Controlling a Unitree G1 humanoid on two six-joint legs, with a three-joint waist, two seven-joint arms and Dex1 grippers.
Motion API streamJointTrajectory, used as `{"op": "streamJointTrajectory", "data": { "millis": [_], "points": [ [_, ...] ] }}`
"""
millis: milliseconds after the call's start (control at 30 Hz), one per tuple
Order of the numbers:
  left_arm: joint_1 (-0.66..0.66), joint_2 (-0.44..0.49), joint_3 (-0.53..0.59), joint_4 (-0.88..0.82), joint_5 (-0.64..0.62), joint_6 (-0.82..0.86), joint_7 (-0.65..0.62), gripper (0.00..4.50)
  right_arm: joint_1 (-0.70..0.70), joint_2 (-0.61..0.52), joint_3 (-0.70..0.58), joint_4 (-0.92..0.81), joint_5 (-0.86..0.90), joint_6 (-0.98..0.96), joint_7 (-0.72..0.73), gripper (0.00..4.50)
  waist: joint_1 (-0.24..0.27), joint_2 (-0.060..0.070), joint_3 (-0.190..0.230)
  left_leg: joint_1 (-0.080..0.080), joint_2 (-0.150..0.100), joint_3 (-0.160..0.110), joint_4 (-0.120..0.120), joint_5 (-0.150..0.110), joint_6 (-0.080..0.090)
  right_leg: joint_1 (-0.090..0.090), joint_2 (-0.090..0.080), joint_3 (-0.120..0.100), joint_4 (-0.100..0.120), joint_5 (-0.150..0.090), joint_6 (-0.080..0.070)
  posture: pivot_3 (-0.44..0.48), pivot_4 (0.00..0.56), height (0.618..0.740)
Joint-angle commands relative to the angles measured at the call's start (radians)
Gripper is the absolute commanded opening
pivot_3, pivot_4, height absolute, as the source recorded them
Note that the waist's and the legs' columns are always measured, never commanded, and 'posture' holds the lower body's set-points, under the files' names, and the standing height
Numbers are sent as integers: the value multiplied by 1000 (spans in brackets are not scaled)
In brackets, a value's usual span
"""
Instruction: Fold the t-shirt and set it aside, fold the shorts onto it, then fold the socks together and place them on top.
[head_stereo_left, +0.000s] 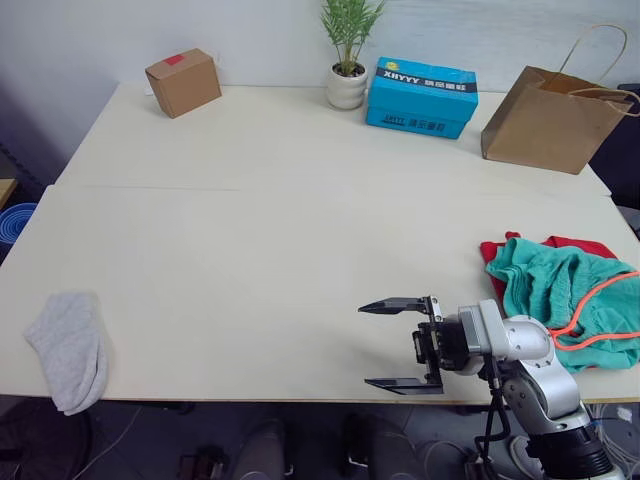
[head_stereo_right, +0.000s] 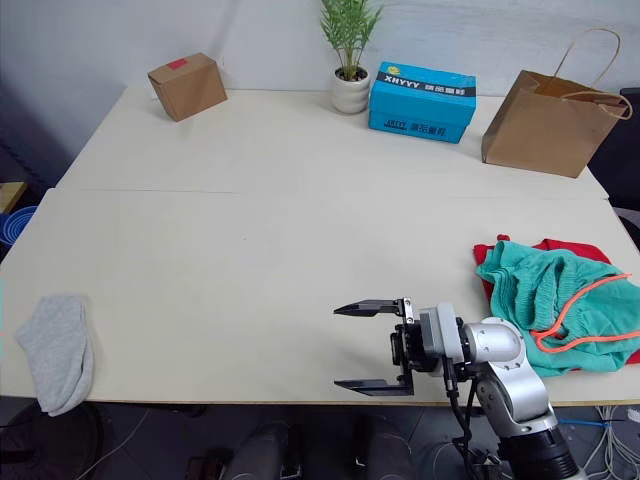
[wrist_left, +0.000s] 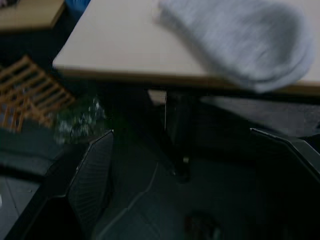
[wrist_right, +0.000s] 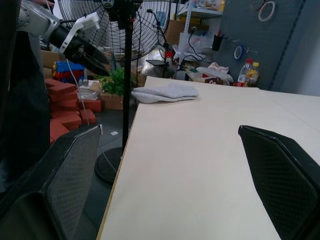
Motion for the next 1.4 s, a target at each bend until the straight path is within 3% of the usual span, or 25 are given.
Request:
{"op": "streamJointTrajectory", "data": {
  "millis": [33,167,333,667,867,967,1100,1367,1400],
  "points": [
    [2,56,12,-71,-90,99,52,4500,5,1,14,-49,13,2,-1,4464,1,-1,-1,-1,0,0,0,0,0,-1,0,0,0,0,0,0,150,740],
    [-54,163,-1,-145,-299,329,168,4500,1,-7,17,-51,2,-4,-1,4464,-1,0,0,-1,0,-1,0,0,0,-1,0,0,0,0,0,0,150,740],
    [-87,294,-10,-183,-377,501,263,4500,-8,-19,11,-44,-3,-5,-5,4464,-13,-1,-1,-1,0,0,0,3,4,-1,0,0,3,0,0,0,150,740],
    [-265,507,-126,-269,-311,716,435,4500,-2,-41,16,-64,-5,15,-21,4464,-5,0,0,0,0,0,0,3,2,-1,0,0,5,0,0,0,150,740],
    [-396,572,-224,-249,-251,789,466,4500,-13,-52,11,-75,1,38,-28,4464,-6,1,0,0,0,0,-1,7,-5,-1,0,0,5,0,-1,0,150,740],
    [-422,602,-286,-201,-188,817,453,3862,-32,-68,3,-68,5,46,-17,4500,-7,1,0,0,0,0,-1,7,-6,-1,0,0,5,0,-1,0,150,740],
    [-401,620,-311,-226,-143,871,437,2612,-54,-90,-12,-62,35,81,-9,4500,-6,4,0,0,0,1,-1,7,-6,-2,0,0,6,0,-1,0,150,740],
    [-454,665,-355,-134,17,770,330,70,-74,-83,-14,-51,26,98,-14,4500,-5,10,-2,1,0,1,-1,4,-11,-2,0,1,6,0,-1,0,150,740],
    [-476,680,-361,-116,25,761,310,15,-79,-84,-16,-42,21,96,-12,4500,-4,11,-1,1,0,1,-1,4,-10,-1,0,1,7,0,-1,0,150,740]
  ]
}}
